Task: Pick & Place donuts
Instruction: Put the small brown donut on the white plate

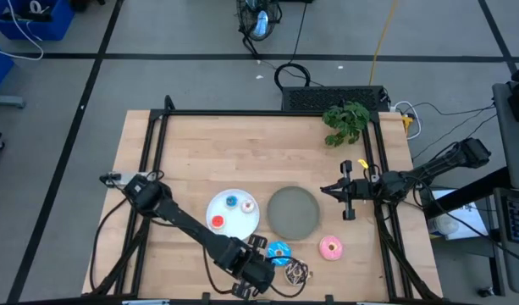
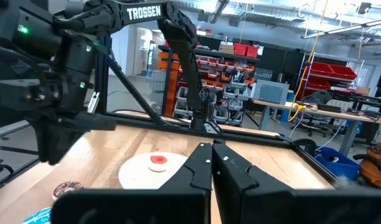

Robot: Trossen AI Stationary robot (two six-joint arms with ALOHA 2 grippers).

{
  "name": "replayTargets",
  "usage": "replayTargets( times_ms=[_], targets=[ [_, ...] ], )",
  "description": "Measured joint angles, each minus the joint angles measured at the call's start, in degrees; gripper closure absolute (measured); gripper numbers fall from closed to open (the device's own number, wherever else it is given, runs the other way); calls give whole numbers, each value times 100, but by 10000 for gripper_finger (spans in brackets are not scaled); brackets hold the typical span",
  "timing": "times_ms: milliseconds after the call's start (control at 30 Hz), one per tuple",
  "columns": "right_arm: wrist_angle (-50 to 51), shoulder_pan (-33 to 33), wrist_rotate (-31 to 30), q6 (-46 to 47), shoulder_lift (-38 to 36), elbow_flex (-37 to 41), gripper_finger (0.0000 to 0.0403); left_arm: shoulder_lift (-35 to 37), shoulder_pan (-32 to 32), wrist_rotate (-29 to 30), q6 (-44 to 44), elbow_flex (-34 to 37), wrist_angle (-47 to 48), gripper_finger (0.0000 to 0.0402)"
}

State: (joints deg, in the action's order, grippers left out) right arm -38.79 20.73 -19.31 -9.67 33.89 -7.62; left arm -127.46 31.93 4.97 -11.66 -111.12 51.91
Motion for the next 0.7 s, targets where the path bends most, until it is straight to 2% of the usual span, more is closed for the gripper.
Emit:
replayTargets(
  times_ms=[200,367,533,700],
  targets=[
    [-2,0,2,0,-1,0,403,2,-55,93,188,39,130,215],
    [0,0,2,0,-2,0,403,2,-40,67,522,235,107,147],
    [1,0,2,0,-1,0,403,1,-100,105,362,446,85,115],
    [0,0,2,1,-1,0,403,2,-177,-48,492,595,-335,116]
  ],
)
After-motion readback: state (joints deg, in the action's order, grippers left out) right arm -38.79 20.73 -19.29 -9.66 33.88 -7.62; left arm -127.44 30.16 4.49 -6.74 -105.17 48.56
